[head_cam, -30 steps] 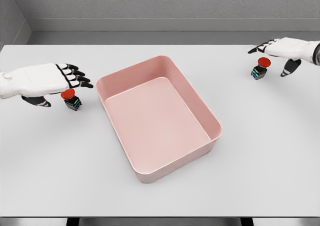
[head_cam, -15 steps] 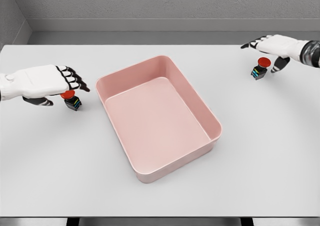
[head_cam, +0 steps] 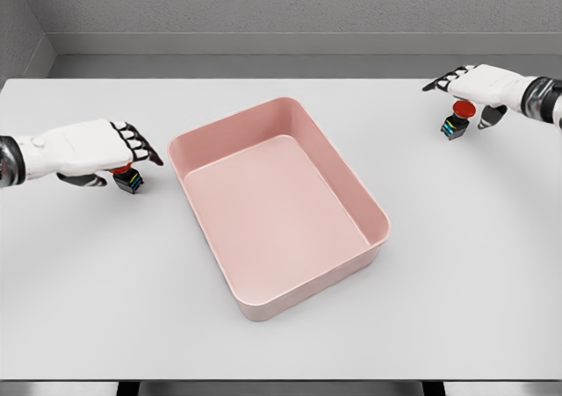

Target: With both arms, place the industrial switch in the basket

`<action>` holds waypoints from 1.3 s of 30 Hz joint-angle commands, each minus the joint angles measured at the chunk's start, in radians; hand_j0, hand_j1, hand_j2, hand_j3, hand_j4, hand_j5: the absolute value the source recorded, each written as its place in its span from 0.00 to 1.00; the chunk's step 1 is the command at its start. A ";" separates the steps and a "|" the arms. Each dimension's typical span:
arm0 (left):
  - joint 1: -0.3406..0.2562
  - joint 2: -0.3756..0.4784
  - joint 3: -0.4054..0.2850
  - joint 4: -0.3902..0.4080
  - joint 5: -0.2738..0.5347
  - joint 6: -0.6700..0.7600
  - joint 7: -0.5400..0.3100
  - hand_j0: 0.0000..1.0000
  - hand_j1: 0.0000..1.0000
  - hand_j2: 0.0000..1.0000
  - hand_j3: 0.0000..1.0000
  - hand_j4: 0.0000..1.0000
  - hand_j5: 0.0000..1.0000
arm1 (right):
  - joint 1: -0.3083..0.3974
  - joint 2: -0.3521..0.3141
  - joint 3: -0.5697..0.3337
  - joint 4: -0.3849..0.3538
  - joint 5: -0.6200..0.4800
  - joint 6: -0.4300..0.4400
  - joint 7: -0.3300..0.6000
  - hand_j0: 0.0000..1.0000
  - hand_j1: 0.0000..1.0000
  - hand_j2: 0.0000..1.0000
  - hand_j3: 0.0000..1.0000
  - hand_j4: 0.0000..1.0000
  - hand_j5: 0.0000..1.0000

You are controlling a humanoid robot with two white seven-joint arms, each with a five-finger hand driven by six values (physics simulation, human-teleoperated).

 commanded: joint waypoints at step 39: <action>-0.005 -0.043 -0.036 0.084 -0.112 0.049 0.045 0.76 0.76 0.76 0.76 0.76 0.76 | 0.023 0.000 -0.003 -0.024 0.036 0.001 0.005 0.48 0.48 0.48 0.48 0.48 0.48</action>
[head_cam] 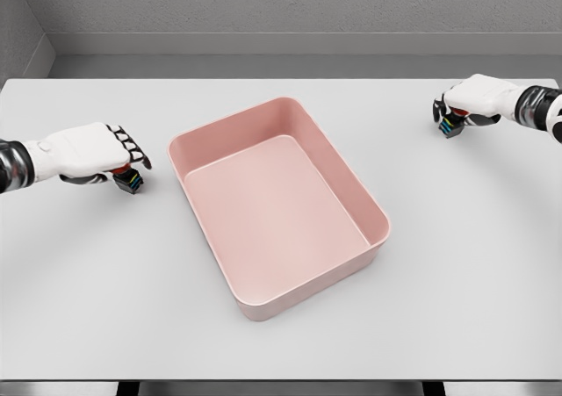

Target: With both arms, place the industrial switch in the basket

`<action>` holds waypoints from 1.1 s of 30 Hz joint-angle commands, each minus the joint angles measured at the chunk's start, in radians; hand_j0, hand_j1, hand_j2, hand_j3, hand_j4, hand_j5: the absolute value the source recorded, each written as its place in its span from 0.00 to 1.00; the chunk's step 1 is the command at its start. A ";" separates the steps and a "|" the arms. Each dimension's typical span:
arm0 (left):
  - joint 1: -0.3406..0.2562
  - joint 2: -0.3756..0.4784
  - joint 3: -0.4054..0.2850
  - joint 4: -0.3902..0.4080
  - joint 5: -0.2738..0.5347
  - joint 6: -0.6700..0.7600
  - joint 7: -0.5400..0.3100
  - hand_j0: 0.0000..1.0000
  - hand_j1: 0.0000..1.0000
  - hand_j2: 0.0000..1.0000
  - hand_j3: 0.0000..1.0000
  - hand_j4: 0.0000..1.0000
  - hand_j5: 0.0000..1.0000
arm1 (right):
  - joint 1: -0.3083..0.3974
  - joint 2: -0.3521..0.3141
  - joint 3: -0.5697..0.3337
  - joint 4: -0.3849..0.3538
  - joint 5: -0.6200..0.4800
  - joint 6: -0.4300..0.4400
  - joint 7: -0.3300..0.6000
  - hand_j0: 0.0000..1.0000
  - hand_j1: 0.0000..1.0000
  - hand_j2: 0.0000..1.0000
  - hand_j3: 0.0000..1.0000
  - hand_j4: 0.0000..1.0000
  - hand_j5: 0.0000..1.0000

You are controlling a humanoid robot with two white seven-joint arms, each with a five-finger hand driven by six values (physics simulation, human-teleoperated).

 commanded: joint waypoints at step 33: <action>-0.003 -0.009 -0.026 0.020 -0.040 0.001 0.004 0.64 0.64 0.64 0.64 0.64 0.64 | 0.002 -0.101 -0.048 -0.285 -0.018 0.001 -0.003 0.41 0.41 0.41 0.41 0.41 0.41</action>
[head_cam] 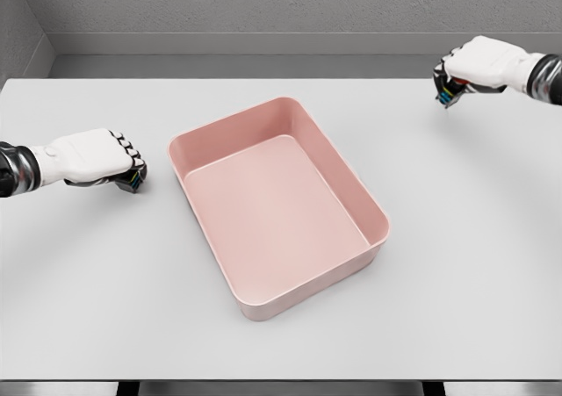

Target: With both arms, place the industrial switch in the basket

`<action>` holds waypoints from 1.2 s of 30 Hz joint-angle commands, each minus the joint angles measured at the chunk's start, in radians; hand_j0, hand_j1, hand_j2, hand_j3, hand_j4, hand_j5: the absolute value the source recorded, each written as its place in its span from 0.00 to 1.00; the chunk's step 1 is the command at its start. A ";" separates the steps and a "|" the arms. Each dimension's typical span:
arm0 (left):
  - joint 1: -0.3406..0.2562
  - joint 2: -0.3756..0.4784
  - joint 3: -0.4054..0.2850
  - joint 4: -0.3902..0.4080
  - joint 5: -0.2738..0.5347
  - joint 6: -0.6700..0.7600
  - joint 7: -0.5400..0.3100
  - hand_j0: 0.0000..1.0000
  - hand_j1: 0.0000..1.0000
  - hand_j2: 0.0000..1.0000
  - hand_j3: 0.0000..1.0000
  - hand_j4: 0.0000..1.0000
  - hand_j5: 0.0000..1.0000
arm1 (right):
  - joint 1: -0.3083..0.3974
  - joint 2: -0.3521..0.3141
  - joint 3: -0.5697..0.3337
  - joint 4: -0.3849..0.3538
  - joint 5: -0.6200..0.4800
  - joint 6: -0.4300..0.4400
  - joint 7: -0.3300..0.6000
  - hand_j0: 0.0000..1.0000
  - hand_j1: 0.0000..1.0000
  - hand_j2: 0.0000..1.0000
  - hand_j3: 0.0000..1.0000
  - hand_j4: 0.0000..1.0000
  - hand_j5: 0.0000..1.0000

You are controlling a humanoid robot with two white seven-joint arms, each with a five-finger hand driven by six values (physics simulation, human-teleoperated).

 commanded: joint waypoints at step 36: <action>-0.092 0.064 0.009 -0.023 0.029 -0.156 -0.015 0.41 0.41 0.41 0.41 0.41 0.41 | 0.146 -0.099 -0.032 -0.581 -0.115 0.002 -0.004 0.37 0.37 0.37 0.37 0.37 0.37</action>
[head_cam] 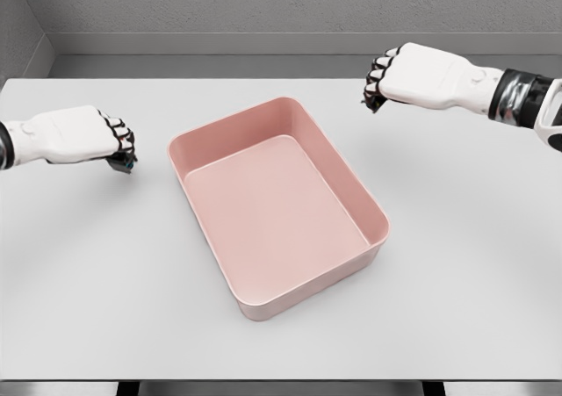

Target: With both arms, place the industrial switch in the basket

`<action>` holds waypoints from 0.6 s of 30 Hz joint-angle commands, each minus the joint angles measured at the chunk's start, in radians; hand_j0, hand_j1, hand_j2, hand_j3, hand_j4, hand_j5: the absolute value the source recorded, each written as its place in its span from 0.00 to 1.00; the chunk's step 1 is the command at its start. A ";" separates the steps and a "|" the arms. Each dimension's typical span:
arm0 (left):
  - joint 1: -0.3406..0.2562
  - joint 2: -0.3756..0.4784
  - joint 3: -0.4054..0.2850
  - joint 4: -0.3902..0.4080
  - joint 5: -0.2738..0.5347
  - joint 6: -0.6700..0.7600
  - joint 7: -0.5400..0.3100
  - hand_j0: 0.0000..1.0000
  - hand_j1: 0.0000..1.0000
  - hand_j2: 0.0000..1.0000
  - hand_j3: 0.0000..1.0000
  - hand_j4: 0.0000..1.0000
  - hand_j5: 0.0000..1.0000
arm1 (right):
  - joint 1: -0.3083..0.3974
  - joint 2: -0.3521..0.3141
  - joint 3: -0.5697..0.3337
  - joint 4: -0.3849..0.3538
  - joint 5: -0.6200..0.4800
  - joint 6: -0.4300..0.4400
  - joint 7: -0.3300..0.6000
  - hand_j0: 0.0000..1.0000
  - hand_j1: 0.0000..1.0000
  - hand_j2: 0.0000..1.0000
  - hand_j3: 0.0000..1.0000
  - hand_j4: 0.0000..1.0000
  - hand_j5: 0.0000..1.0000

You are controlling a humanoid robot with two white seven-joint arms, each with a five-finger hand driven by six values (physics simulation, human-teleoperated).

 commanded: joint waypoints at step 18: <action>-0.097 0.056 -0.001 -0.016 0.215 -0.053 -0.001 0.41 0.41 0.41 0.41 0.41 0.41 | 0.035 -0.006 -0.002 -0.208 -0.056 0.002 -0.001 0.37 0.37 0.37 0.37 0.37 0.37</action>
